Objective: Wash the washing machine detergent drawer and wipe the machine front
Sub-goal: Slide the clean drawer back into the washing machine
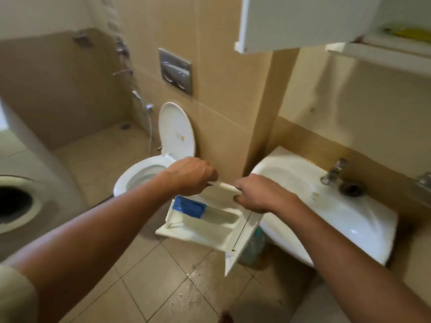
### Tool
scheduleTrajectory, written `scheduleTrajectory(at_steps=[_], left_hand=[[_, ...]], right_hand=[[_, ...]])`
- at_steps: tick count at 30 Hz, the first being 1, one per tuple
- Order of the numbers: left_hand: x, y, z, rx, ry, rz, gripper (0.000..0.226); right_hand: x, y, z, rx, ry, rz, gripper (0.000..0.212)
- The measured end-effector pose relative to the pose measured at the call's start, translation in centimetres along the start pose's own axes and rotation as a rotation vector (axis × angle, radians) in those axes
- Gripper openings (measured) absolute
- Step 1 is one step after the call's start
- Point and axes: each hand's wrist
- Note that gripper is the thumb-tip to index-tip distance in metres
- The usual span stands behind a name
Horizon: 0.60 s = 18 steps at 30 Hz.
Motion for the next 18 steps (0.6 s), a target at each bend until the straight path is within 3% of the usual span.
scheduleTrajectory(at_steps=[3, 7, 9, 12, 16, 18], left_hand=[[3.5, -3.0, -2.7, 0.087, 0.02, 0.108, 0.019], [9.8, -6.2, -7.7, 0.206, 0.279, 0.307, 0.047], [14.7, -6.6, -10.6, 0.326, 0.487, 0.49, 0.058], [22.6, -5.3, -15.8, 0.591, 0.75, 0.875, 0.054], [32.0, -3.3, -22.4, 1.206, 0.669, 1.399, 0.041], [35.7, -3.1, -24.8, 1.592, 0.55, 1.489, 0.039]], right_hand=[[-2.8, -4.3, -2.4, 0.052, 0.053, 0.055, 0.017], [-5.4, -10.0, -6.1, -0.079, -0.027, 0.04, 0.017], [-6.3, -12.7, -8.4, -0.244, -0.124, -0.02, 0.017], [-6.1, -16.4, -11.6, -0.491, -0.224, -0.101, 0.02], [-4.9, -22.8, -15.5, -0.79, -0.304, -0.183, 0.02], [-4.5, -26.0, -16.7, -0.844, -0.347, -0.204, 0.019]])
Point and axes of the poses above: each hand's wrist, its own x-axis away from the middle knuckle, its own z-axis out of the back of the hand, y = z × x, and after that the axes turned 1 degree about z, right-handed
